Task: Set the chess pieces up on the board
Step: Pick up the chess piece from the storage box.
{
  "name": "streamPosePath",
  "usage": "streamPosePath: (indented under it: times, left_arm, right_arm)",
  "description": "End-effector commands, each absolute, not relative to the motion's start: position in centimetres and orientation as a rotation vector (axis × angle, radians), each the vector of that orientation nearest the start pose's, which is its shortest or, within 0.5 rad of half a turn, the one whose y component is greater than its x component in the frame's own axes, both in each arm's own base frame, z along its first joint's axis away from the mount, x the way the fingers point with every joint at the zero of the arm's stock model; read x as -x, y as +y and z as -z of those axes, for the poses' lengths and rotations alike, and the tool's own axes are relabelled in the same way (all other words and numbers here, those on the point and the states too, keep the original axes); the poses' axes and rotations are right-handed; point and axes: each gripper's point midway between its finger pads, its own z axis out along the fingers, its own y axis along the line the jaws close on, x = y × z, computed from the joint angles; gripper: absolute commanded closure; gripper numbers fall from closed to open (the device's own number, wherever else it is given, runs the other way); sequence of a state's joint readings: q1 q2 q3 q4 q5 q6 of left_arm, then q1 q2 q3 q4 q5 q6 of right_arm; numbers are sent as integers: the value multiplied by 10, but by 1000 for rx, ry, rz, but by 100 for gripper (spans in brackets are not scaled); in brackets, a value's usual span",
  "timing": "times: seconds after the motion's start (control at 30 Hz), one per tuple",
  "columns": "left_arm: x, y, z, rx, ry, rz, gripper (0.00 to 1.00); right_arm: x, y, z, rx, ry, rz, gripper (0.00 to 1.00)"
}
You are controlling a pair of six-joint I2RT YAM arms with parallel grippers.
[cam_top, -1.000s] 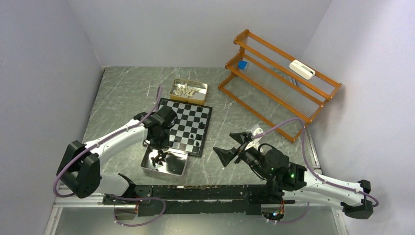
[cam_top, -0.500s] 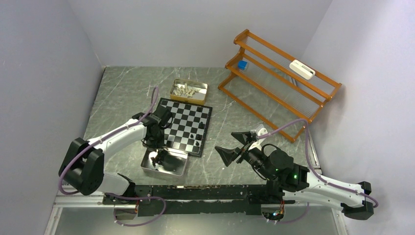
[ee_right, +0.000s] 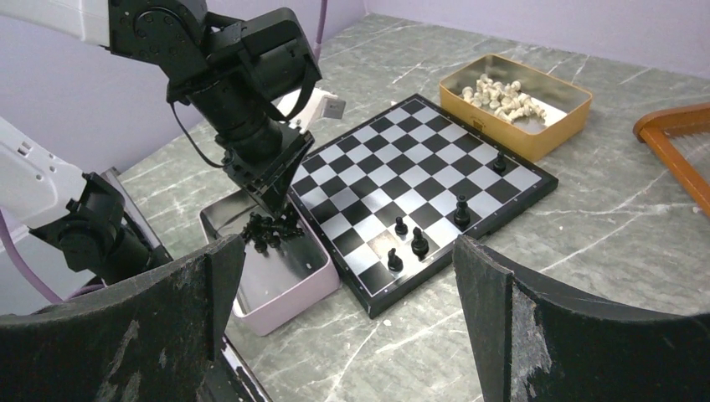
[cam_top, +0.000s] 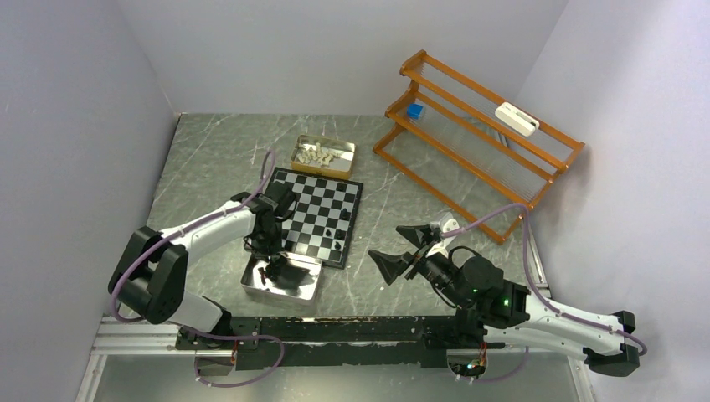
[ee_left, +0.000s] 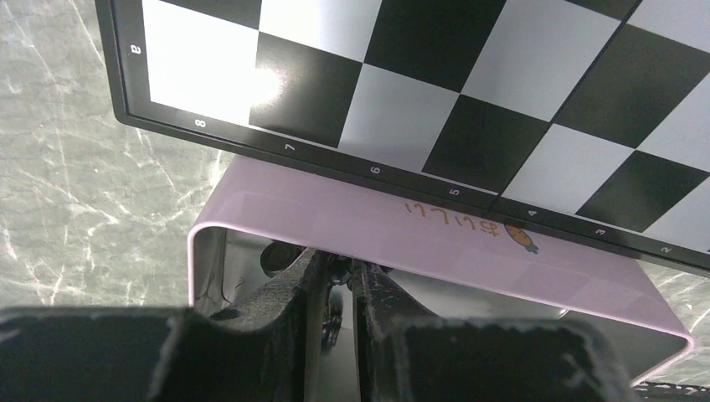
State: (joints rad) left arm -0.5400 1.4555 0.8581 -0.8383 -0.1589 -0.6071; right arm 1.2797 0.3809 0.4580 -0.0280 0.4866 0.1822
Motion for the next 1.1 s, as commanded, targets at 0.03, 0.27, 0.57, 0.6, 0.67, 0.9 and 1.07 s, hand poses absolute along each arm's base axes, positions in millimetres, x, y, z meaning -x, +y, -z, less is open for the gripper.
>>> streamPosePath:
  times: [0.03,0.27,0.57,0.6,0.67,0.9,1.07]
  left_arm:
    - [-203,-114,-29,119,2927,-68,77]
    - [-202,-116,-26,106,2941,-57,80]
    - [-198,-118,-30,114,2953,-34,87]
    - [-197,-119,-31,119,2953,-25,88]
    - [-193,-120,-35,128,2957,2,89]
    - [-190,-121,-57,129,2926,48,90]
    - [-199,-124,-78,111,2884,72,91]
  right_arm:
    - [-143,213,-267,434,1495,-800,0]
    - [-144,210,-268,428,1487,-795,0]
    - [-145,211,-268,444,1488,-781,0]
    - [-145,211,-267,444,1492,-778,0]
    - [-145,210,-269,442,1490,-781,0]
    - [-144,211,-270,433,1480,-797,0]
    - [-144,214,-269,442,1490,-798,0]
